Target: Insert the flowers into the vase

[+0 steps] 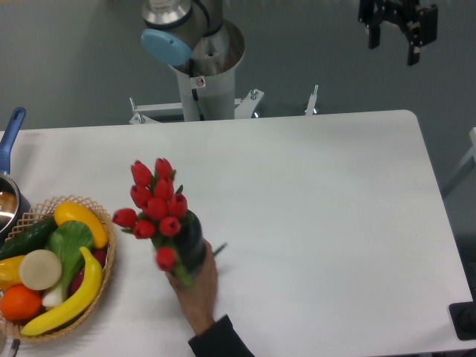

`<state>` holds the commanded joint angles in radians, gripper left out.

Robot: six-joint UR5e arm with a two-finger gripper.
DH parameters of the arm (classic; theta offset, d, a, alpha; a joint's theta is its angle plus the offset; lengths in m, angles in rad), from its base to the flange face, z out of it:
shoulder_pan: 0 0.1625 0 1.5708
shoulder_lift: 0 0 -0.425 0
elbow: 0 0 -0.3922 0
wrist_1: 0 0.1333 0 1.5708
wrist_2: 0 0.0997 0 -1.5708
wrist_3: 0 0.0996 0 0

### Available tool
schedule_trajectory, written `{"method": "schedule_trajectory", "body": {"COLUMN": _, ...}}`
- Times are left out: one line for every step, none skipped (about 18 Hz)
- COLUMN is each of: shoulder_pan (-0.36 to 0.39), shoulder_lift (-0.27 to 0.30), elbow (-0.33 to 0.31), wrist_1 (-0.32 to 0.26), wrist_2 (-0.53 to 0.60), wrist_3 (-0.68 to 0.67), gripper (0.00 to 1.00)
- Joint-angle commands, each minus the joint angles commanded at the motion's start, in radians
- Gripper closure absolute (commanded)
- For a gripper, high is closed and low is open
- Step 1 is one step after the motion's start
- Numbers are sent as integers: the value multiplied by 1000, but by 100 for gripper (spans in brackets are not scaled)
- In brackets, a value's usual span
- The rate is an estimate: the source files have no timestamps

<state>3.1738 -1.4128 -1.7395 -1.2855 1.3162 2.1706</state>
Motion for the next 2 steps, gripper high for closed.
{"method": "schedule_trajectory", "body": {"shoulder_pan": 0, "shoulder_lift": 0, "elbow": 0, "wrist_1": 0, "wrist_2": 0, "wrist_3": 0, "gripper": 0}}
{"method": "schedule_trajectory", "body": {"shoulder_pan": 0, "shoulder_lift": 0, "elbow": -2, "wrist_1": 0, "wrist_2": 0, "wrist_3": 0, "gripper": 0}}
